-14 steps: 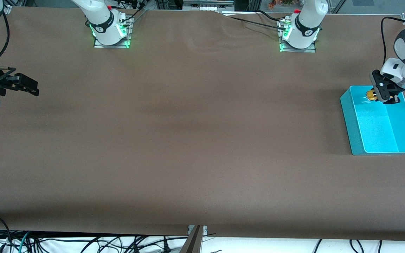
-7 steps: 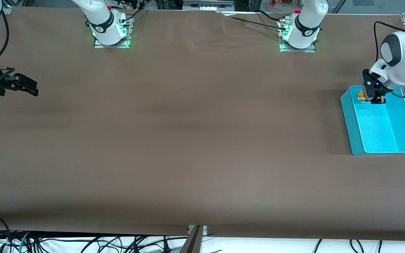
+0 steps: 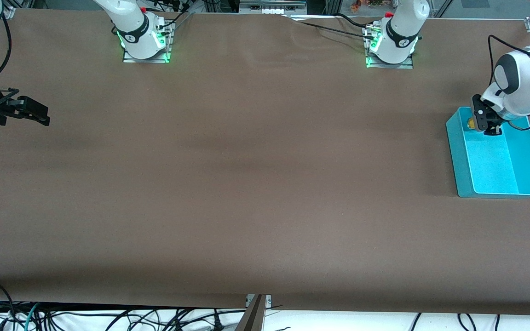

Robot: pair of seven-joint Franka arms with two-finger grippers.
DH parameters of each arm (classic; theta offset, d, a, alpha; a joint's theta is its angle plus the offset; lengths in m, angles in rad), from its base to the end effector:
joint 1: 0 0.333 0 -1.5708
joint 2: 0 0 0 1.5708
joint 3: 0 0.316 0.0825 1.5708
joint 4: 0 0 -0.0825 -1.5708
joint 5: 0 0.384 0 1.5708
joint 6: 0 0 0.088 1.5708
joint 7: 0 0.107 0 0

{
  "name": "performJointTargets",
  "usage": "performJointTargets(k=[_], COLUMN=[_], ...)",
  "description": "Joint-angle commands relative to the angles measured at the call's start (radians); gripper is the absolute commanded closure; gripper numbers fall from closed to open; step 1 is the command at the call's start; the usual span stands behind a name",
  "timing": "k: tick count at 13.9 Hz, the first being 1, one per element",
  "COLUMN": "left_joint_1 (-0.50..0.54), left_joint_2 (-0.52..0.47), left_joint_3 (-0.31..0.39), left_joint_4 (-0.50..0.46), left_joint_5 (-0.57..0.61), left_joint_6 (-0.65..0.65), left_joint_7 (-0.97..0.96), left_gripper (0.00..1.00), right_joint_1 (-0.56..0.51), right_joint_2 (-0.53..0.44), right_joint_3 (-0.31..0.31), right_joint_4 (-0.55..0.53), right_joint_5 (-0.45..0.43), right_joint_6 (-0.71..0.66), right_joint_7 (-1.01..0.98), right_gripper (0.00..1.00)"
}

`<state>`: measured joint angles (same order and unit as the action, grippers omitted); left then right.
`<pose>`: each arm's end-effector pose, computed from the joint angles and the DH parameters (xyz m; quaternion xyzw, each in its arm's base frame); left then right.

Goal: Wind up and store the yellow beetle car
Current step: 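Carry the car with the left gripper over the cyan box, then lower the car into the box and open the left gripper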

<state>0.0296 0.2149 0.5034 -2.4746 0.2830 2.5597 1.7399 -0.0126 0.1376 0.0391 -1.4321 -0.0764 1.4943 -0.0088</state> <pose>0.3995 0.2405 0.2093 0.7393 -0.6597 -0.1350 0.0002 0.5887 0.0053 0.6046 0.9985 0.0161 -0.0373 0.0358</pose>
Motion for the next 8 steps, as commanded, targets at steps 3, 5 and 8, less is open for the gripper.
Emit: performJointTargets(k=[3,5,8], left_joint_1=[0.004,0.0,-0.004], left_joint_2=[0.129,0.129,0.107], left_joint_3=[-0.005,-0.006,-0.006], left_joint_4=[0.056,0.056,0.056], left_joint_5=[0.013,0.013,-0.065], left_joint_6=[0.028,0.027,0.013], left_joint_7=[0.01,0.007,0.0], left_gripper=[0.86,0.52,0.0], right_joint_1=[-0.015,-0.015,-0.016], right_joint_2=[-0.009,-0.009,-0.009], right_joint_3=[0.01,0.01,0.01], right_joint_4=[-0.008,-0.008,-0.008], right_joint_5=[-0.005,-0.006,-0.005], right_joint_6=[0.007,0.007,0.007], right_joint_7=[-0.011,-0.011,-0.011], right_gripper=[0.0,0.0,0.0])
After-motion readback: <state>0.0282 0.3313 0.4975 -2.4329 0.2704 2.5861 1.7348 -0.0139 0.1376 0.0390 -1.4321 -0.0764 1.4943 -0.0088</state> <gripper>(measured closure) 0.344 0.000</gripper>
